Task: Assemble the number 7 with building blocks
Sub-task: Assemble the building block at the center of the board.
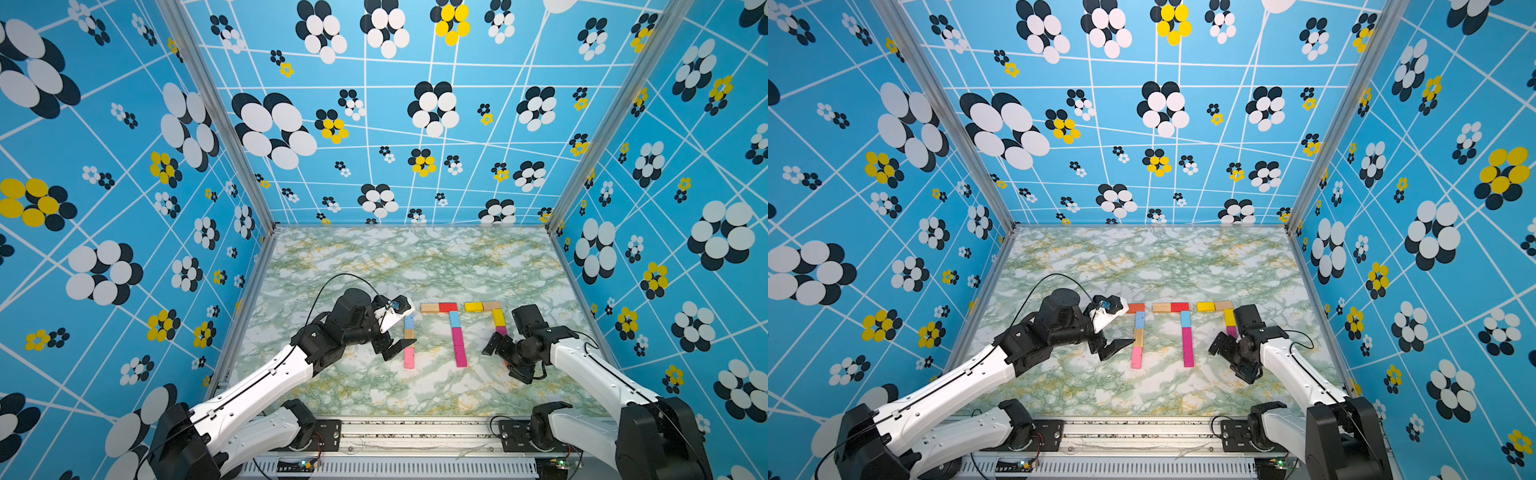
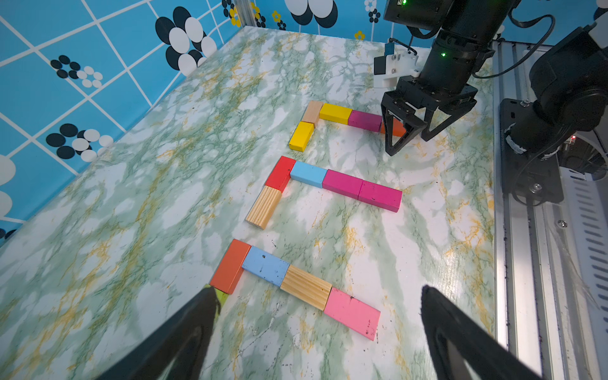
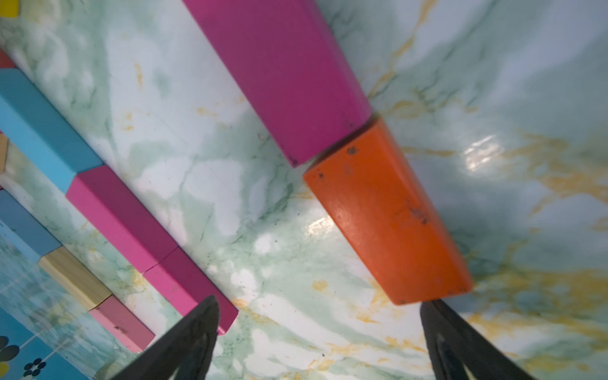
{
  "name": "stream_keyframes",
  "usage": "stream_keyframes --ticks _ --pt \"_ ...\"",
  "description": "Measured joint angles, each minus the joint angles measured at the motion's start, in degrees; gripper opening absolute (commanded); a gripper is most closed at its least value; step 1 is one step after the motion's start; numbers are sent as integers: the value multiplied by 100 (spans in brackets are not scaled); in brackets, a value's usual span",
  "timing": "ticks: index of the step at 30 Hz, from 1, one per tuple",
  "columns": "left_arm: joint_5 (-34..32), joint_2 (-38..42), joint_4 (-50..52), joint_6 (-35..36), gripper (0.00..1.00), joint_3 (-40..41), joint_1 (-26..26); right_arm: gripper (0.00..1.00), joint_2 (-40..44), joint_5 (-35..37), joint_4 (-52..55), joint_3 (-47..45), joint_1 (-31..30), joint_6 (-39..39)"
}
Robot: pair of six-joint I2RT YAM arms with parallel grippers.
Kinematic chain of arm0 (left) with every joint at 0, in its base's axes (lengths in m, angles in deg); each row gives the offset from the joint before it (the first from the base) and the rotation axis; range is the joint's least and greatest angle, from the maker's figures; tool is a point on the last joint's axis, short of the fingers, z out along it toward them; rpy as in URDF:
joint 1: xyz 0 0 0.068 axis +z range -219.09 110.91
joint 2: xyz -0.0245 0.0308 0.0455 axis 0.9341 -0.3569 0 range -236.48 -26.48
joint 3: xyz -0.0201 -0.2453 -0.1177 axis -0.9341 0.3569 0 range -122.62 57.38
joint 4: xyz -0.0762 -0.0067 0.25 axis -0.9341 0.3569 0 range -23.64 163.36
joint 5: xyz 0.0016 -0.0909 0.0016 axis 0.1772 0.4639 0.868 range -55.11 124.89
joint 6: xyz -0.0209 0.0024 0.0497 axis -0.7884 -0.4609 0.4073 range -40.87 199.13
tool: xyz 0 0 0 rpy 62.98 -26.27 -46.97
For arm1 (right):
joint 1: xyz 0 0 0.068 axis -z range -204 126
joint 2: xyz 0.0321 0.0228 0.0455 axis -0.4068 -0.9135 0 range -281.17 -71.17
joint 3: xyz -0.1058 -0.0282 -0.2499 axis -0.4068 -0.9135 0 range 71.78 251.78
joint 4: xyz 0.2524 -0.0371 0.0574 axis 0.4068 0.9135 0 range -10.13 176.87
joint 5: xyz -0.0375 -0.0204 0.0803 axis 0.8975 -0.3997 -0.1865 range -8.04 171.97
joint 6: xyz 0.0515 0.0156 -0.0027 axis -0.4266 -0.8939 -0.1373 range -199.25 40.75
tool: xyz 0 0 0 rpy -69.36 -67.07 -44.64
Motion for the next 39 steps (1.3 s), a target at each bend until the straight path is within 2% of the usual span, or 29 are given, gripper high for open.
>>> stream_keyframes --ticks 7,39 --pt "0 0 0 2 99 0 0 98 -326 -20 -57 186 37 55" --pt "0 0 0 2 99 0 0 98 -433 -72 -153 245 57 57"
